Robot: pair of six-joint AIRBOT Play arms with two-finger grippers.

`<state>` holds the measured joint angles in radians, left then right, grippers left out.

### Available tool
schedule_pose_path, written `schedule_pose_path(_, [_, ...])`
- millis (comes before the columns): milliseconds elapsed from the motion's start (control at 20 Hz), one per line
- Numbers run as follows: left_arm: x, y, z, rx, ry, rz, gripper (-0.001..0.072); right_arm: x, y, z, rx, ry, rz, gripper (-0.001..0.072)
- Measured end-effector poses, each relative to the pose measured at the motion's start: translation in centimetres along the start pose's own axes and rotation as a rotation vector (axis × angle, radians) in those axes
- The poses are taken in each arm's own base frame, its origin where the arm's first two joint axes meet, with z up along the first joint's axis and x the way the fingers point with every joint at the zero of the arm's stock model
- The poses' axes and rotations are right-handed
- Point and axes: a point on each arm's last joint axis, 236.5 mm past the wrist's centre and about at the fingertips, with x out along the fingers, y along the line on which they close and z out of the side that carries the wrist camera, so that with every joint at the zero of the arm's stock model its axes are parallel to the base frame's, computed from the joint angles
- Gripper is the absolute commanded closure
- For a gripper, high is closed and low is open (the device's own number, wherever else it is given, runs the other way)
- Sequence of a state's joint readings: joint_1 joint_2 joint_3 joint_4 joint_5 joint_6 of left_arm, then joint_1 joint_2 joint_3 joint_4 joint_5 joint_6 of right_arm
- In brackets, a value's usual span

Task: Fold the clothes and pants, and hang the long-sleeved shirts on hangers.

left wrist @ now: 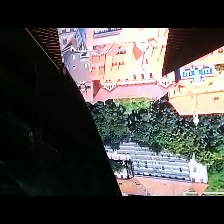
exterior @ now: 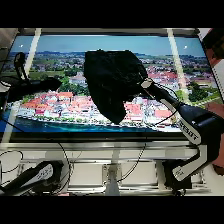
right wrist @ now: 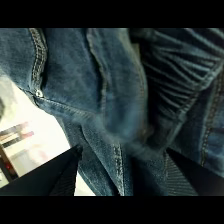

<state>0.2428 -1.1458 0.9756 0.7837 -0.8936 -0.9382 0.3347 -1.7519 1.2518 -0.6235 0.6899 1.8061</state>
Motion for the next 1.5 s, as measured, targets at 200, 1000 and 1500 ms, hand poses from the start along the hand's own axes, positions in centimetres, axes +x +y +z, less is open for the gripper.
schedule_pose_path(200, [0.0, 0.0, 0.0, 0.000, 0.000, 0.000, 0.0012, -0.8, 0.5, -0.5, 0.018, 0.065, 0.008, 0.0124])
schedule_pose_path(1000, [0.3, -0.1, 0.0, -0.021, -0.001, -0.015, 0.0012, -0.8, -0.8, 2.4, 0.101, 0.008, -0.027, 0.0123])
schedule_pose_path(1500, [0.5, -0.2, 0.0, -0.033, -0.002, -0.024, 0.0012, -0.7, -0.8, 2.3, 0.143, 0.013, -0.022, 0.0112])
